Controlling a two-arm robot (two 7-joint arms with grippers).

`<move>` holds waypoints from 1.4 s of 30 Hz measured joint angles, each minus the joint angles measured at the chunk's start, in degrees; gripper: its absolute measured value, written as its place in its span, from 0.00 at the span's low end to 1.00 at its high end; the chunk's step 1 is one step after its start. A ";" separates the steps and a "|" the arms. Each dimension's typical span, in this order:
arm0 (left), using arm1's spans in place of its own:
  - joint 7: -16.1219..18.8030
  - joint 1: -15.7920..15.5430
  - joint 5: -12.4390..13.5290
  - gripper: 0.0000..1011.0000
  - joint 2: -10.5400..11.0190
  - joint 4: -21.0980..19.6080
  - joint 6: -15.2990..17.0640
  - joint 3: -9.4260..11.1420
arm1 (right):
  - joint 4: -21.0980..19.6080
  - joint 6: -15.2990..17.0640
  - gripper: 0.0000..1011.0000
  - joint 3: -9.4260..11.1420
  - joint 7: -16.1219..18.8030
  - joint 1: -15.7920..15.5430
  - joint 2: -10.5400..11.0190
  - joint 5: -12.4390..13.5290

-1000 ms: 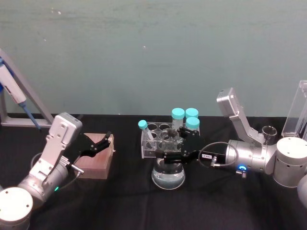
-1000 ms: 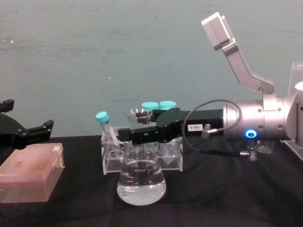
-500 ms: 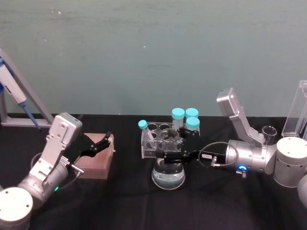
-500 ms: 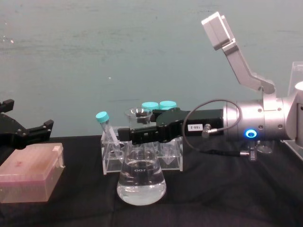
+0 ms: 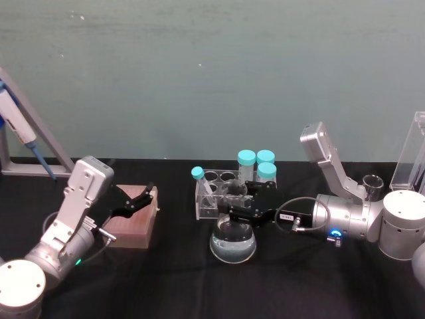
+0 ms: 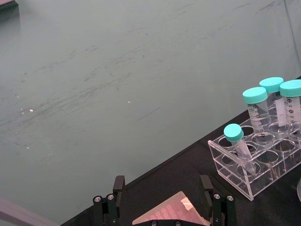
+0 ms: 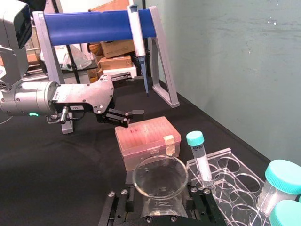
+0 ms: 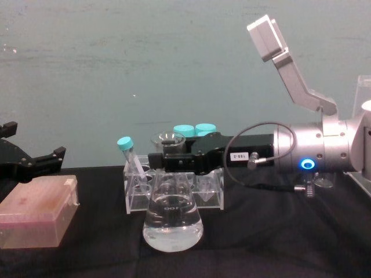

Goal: Place the experimental apparatus aside using one hand.

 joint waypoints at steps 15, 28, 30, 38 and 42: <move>0.00 0.00 0.00 0.99 0.00 0.00 0.00 0.00 | 0.01 0.00 0.45 -0.01 0.02 -0.03 -0.01 0.00; 0.00 0.00 0.00 0.99 0.00 0.00 0.00 0.00 | -1.64 -0.09 0.45 0.82 -0.46 -0.69 0.59 0.36; 0.00 0.00 0.00 0.99 0.00 0.00 0.00 0.00 | -2.59 0.04 0.45 1.18 -0.66 -1.08 0.95 0.72; 0.00 0.00 0.00 0.99 0.00 0.00 0.00 0.00 | -6.56 1.38 0.45 1.95 -1.07 -2.54 2.70 2.12; 0.00 0.00 0.00 0.99 0.00 0.00 0.00 0.00 | -9.04 2.42 0.45 2.00 -1.45 -3.52 3.89 2.75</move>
